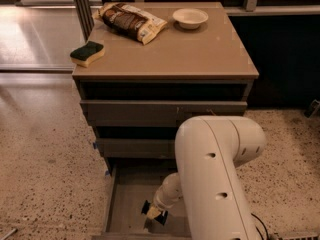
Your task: Place rxbar blueberry into bottom drawer
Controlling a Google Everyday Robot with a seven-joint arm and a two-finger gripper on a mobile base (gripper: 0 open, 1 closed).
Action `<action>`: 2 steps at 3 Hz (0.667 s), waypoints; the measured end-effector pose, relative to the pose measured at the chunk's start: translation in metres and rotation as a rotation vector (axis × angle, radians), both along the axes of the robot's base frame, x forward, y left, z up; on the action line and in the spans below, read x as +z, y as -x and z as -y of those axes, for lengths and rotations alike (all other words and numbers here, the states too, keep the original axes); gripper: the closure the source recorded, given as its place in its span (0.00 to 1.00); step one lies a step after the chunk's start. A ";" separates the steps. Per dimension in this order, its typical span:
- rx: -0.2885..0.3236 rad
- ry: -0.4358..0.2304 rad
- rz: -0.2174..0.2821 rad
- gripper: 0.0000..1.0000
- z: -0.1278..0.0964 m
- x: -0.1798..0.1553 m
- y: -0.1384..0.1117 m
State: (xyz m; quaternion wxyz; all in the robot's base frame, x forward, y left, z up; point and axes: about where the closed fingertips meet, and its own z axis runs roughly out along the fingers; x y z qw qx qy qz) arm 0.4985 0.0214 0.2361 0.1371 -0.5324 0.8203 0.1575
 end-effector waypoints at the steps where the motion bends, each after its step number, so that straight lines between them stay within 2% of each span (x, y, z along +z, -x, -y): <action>1: -0.024 0.012 -0.075 1.00 0.000 -0.048 0.013; 2: -0.024 0.012 -0.075 1.00 0.000 -0.048 0.013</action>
Offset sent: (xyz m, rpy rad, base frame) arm -0.0176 -0.0064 -0.0676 -0.0187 0.1079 -0.0495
